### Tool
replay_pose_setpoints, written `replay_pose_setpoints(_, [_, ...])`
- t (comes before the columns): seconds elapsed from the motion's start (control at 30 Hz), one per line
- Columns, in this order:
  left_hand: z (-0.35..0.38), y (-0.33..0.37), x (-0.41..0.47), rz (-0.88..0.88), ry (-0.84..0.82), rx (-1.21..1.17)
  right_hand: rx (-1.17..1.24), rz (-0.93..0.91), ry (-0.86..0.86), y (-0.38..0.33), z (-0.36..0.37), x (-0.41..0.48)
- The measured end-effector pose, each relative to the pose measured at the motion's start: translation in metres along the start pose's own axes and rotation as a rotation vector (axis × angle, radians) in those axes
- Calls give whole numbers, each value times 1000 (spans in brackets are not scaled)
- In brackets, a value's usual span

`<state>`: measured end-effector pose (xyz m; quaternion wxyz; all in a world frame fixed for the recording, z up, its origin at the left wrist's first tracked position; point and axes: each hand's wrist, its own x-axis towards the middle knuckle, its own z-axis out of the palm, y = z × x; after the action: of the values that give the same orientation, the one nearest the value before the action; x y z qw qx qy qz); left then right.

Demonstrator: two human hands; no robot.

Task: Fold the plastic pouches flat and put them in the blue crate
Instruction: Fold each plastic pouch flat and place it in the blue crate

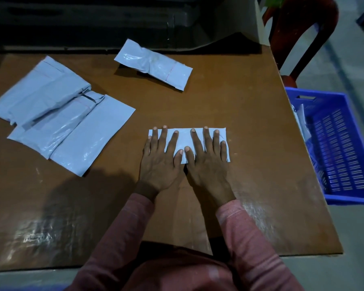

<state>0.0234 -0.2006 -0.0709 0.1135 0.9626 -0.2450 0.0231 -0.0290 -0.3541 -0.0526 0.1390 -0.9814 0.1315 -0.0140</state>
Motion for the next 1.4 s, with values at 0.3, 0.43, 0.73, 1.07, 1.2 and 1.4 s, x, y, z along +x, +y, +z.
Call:
replay_pose_setpoints(0.3, [-9,6,12,29,-4,-46,30,15,-35,0,-2,1])
replay_pose_setpoints(0.43, [-1,5,11,49,11,0,63,5,-104,5,-6,5])
replay_pose_setpoints(0.73, [-4,6,14,35,-4,-8,55,19,-92,3,-3,5])
replay_pose_setpoints(1.07, [-11,9,0,0,-11,-85,97,-11,28,-1,-13,-16])
replay_pose_setpoints(1.2, [-23,18,-33,32,92,-200,94,-13,97,2,-22,-32])
replay_pose_setpoints(1.4, [-9,8,-56,127,174,-141,94,-46,209,3,-27,-46])
